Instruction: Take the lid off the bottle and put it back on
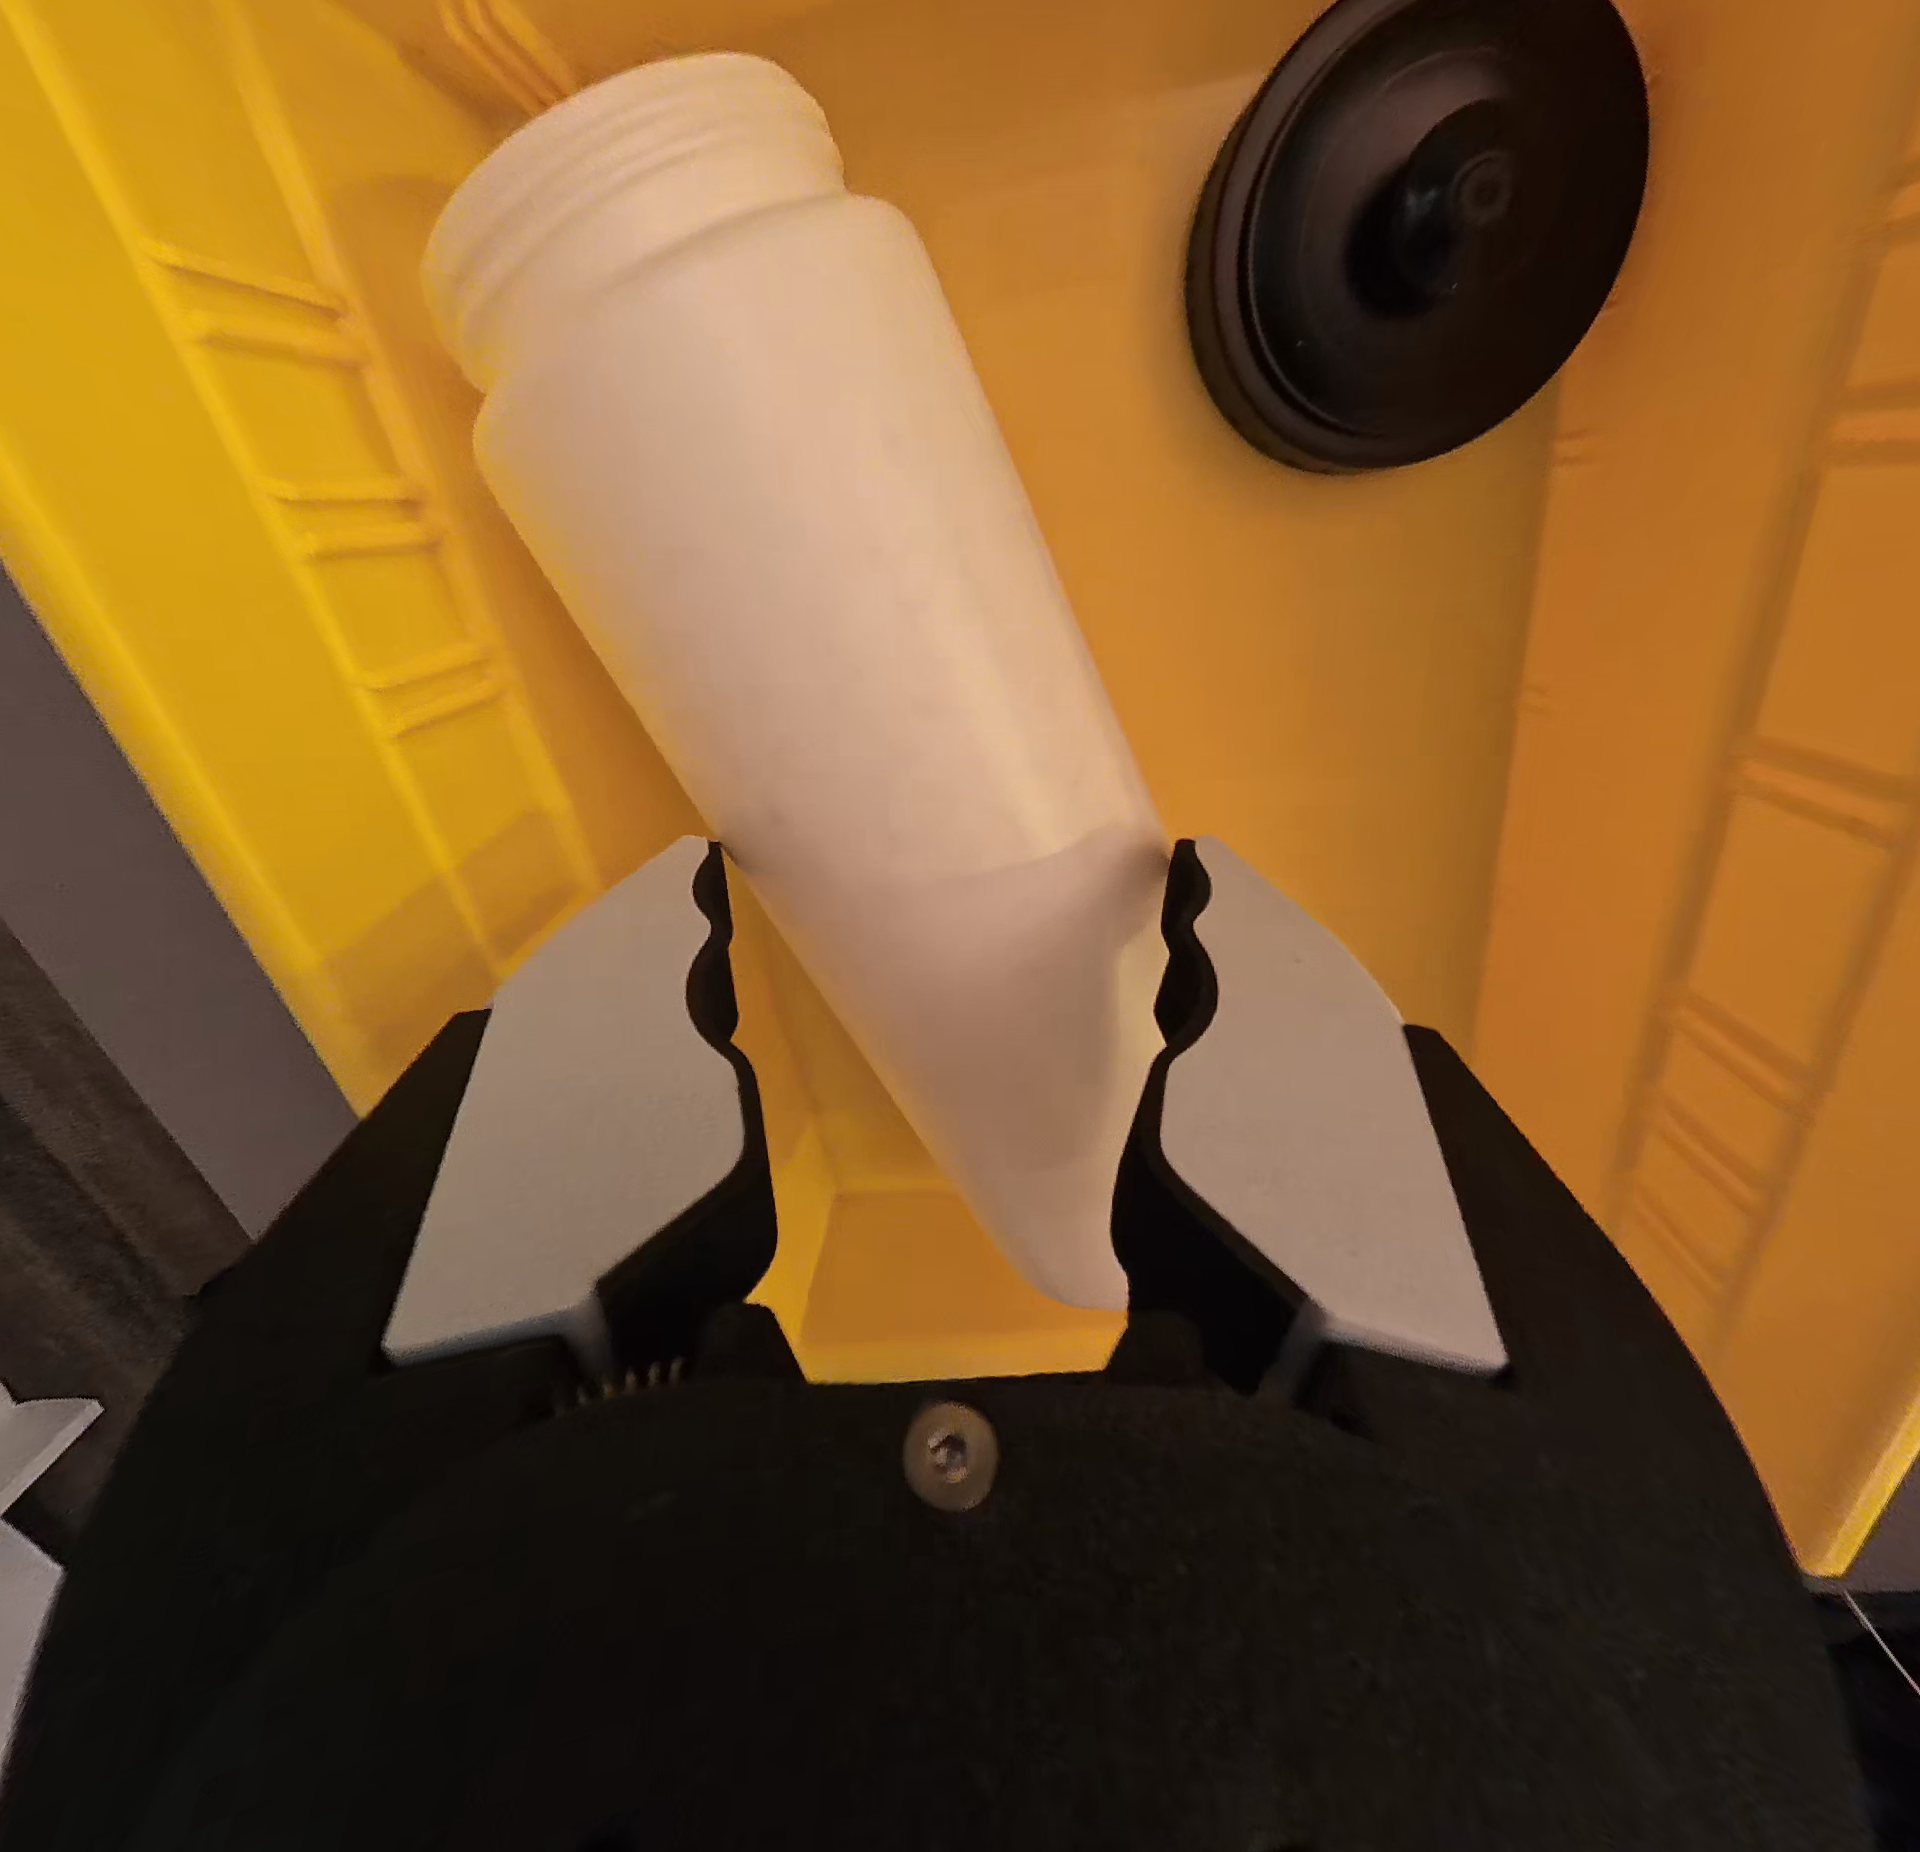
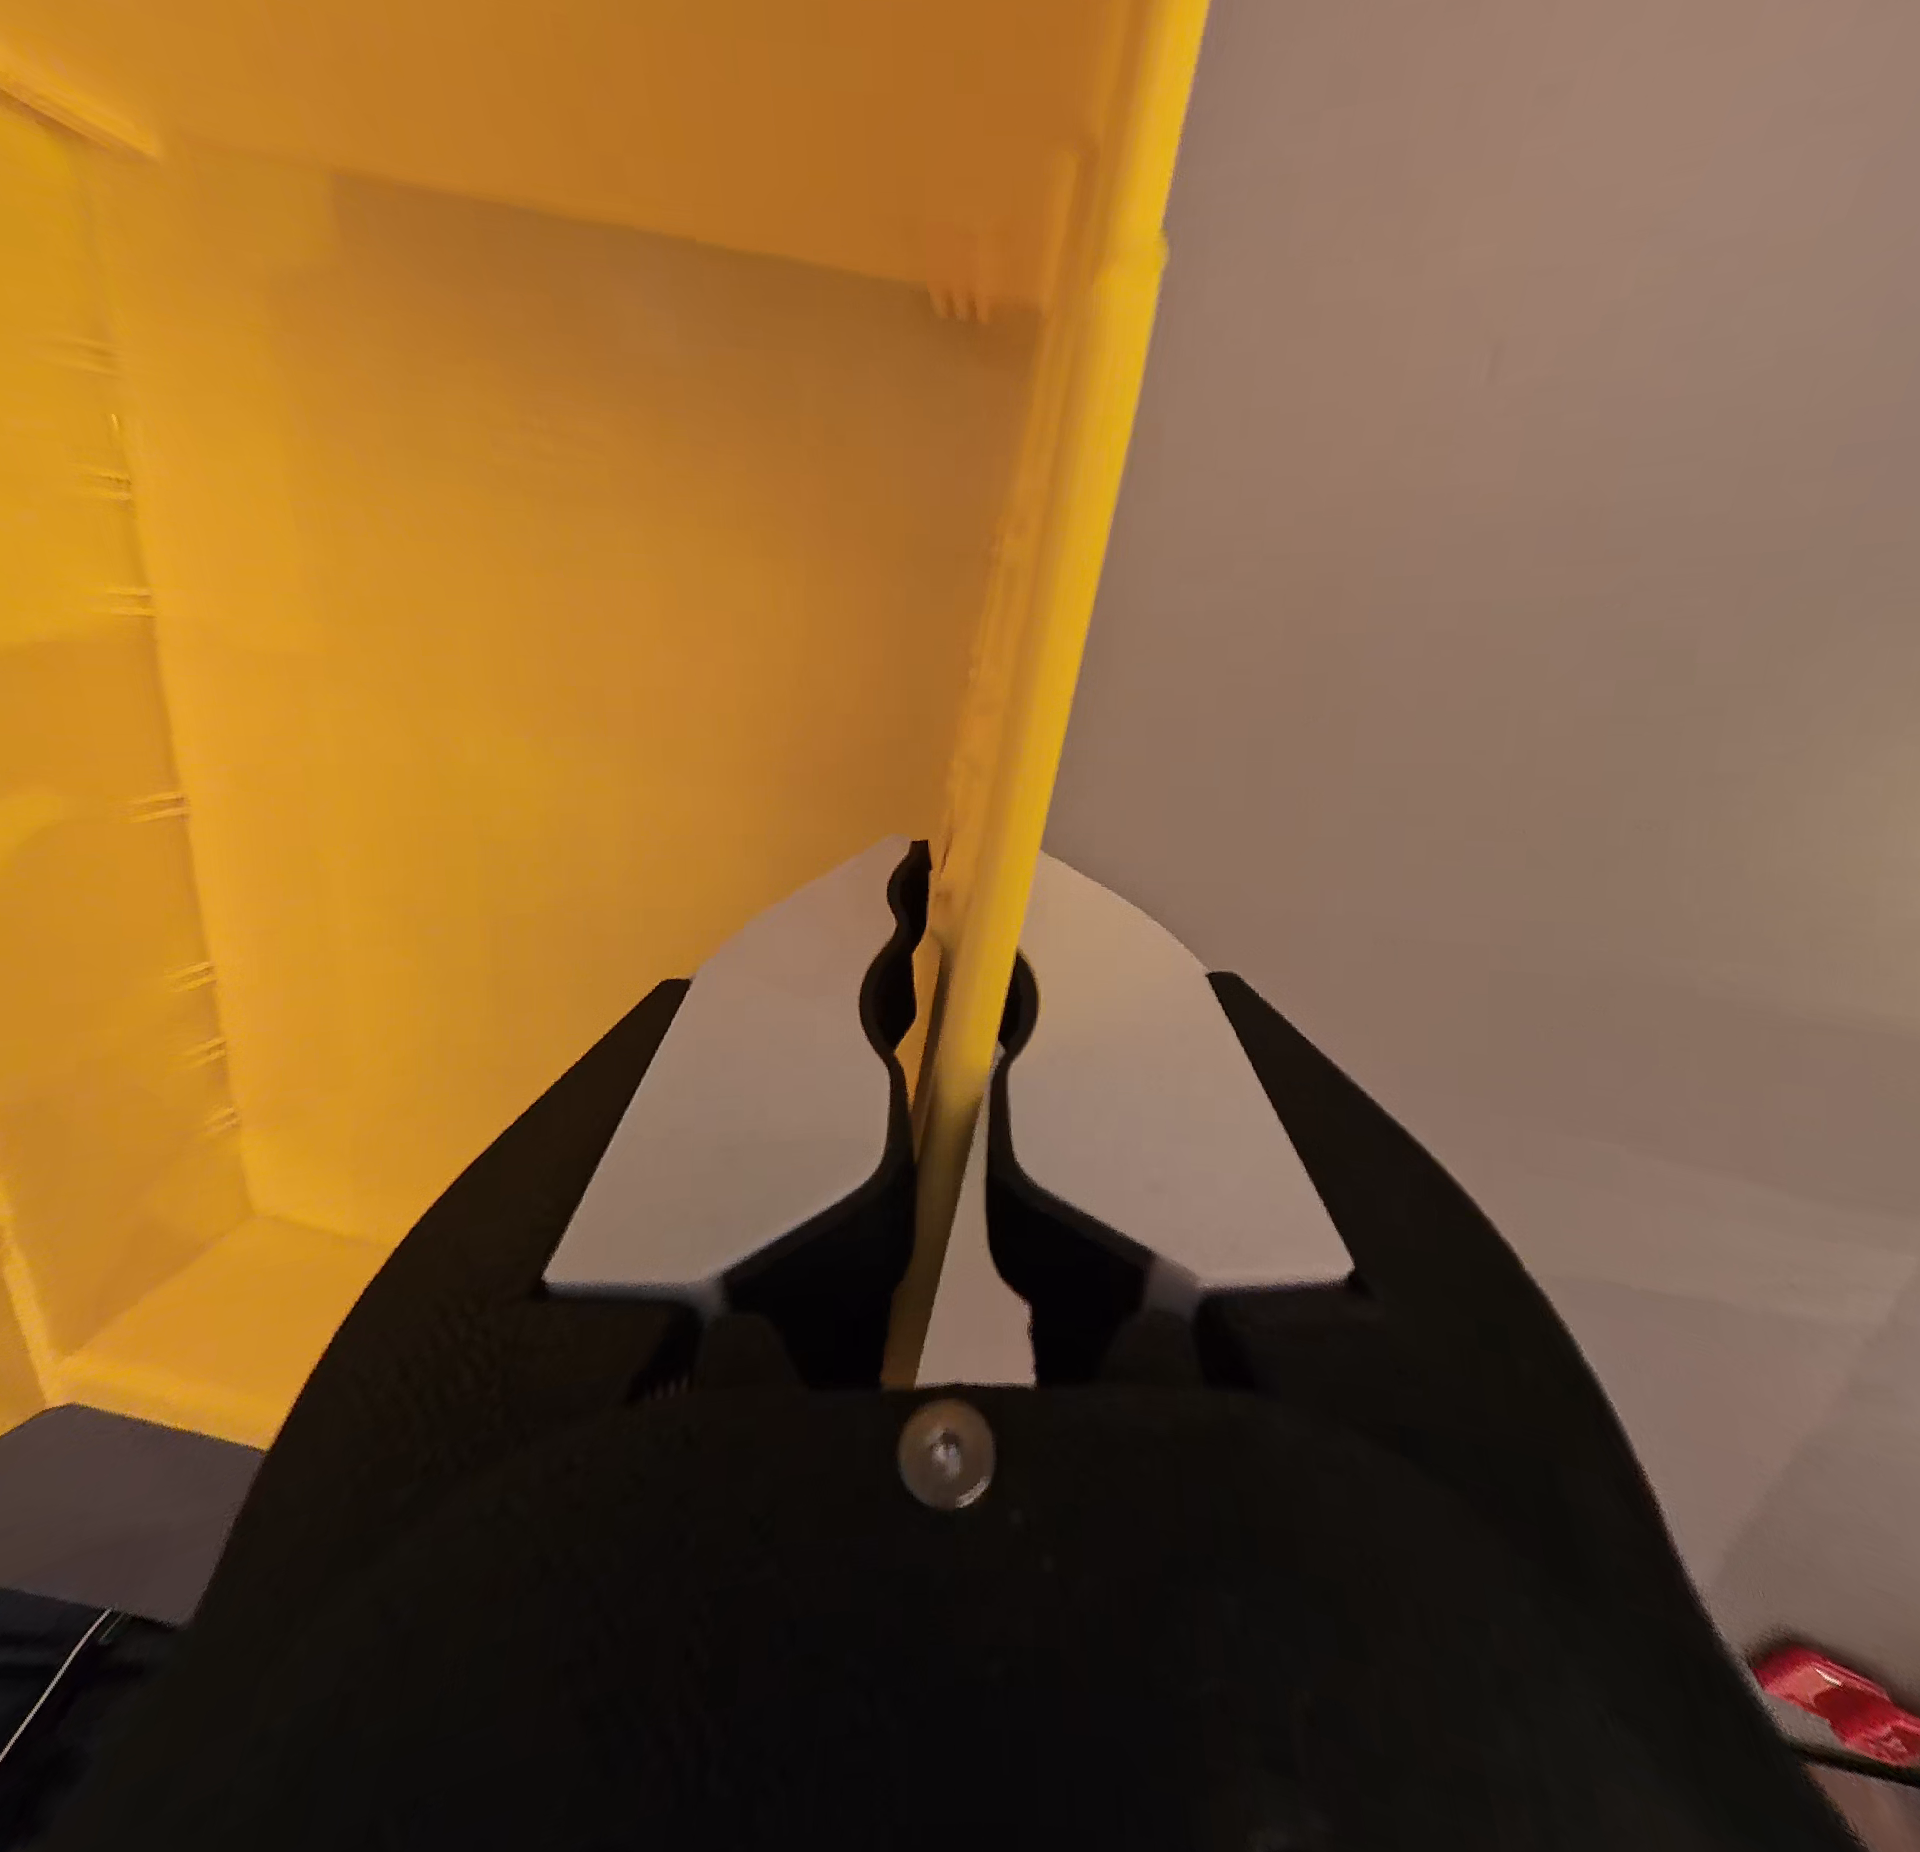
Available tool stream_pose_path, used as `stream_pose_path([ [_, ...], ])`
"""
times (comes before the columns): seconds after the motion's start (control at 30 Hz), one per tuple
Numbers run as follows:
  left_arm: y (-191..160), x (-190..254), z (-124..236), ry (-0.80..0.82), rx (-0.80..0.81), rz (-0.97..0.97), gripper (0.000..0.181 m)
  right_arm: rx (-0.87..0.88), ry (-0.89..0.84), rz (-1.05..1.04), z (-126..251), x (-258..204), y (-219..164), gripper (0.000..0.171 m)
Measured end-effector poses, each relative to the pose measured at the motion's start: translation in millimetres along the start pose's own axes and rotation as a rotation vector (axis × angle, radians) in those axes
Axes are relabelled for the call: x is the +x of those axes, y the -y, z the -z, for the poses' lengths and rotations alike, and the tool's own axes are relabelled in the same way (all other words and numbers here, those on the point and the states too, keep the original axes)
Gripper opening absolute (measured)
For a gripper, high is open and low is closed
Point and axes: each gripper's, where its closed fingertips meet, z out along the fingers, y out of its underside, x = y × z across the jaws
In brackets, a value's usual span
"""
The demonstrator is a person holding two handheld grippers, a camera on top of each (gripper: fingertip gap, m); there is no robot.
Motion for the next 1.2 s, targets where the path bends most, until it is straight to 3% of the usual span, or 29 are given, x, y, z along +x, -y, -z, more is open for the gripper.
stream_pose_path([
  [0.23, -18, 18, -18, -0.127, -0.123, 0.031, 0.09, 0.074, 0.032, -0.033, 12, -2, 3, 0.019],
  [0.63, 3, 12, -7, -0.044, 0.064, -0.031, 0.088, 0.15, 0.061, -0.025, 22, -6, 12, 0.02],
  [0.83, 23, 15, 45, -0.029, 0.35, -0.088, 0.088, 0.275, 0.041, -0.023, 46, -5, 26, 0.02],
  [1.07, 41, 65, 149, -0.119, 0.843, -0.193, 0.088, 0.373, -0.001, -0.019, 66, -5, 35, 0.022],
  [1.2, 40, 105, 179, -0.167, 0.921, -0.271, 0.088, 0.41, 0.037, -0.011, 72, -12, 38, 0.022],
])
